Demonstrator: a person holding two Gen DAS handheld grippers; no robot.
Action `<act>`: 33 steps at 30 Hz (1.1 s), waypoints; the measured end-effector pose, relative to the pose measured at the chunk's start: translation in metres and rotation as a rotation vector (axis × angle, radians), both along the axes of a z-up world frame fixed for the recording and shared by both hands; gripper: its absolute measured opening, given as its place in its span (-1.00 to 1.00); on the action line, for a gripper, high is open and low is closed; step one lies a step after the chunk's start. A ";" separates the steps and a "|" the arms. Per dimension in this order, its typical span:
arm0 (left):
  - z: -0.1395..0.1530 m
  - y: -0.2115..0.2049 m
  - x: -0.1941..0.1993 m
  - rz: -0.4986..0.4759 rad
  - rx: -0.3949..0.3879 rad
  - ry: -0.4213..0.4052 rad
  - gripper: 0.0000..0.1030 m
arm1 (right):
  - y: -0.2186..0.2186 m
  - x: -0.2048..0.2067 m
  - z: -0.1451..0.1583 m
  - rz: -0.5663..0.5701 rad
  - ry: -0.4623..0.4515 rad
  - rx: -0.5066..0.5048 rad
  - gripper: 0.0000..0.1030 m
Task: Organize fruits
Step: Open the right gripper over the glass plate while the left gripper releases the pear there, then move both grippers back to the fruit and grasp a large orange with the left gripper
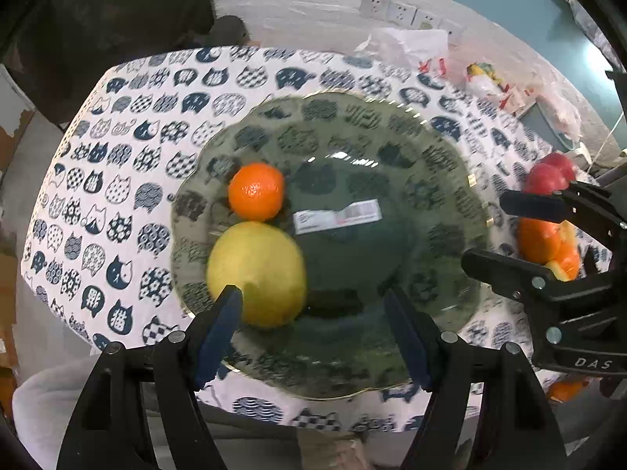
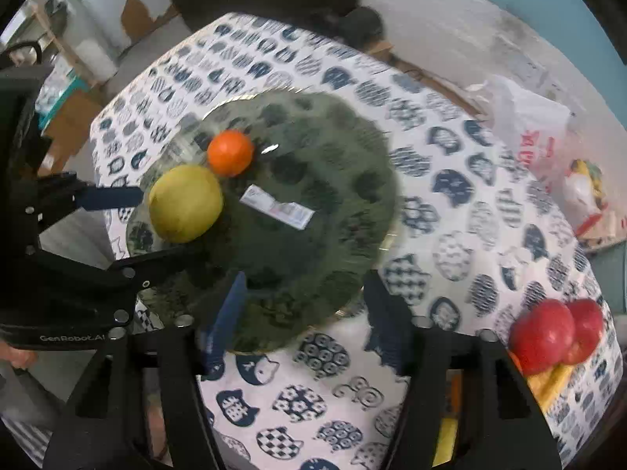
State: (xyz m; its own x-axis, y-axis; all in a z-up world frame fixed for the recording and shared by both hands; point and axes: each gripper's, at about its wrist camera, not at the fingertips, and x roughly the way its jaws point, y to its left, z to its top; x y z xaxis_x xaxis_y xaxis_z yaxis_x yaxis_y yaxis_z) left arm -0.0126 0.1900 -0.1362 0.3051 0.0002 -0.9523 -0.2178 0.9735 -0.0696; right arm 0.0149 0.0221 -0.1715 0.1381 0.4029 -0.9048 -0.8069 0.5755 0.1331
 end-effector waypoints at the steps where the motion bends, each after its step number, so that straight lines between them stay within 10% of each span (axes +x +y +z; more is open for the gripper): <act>1: 0.005 -0.004 0.002 -0.003 -0.006 -0.009 0.48 | -0.007 0.003 0.005 -0.019 -0.007 0.011 0.37; 33: 0.027 -0.217 0.083 -0.312 -0.016 -0.002 0.67 | -0.261 0.047 0.025 -0.506 -0.076 0.012 0.53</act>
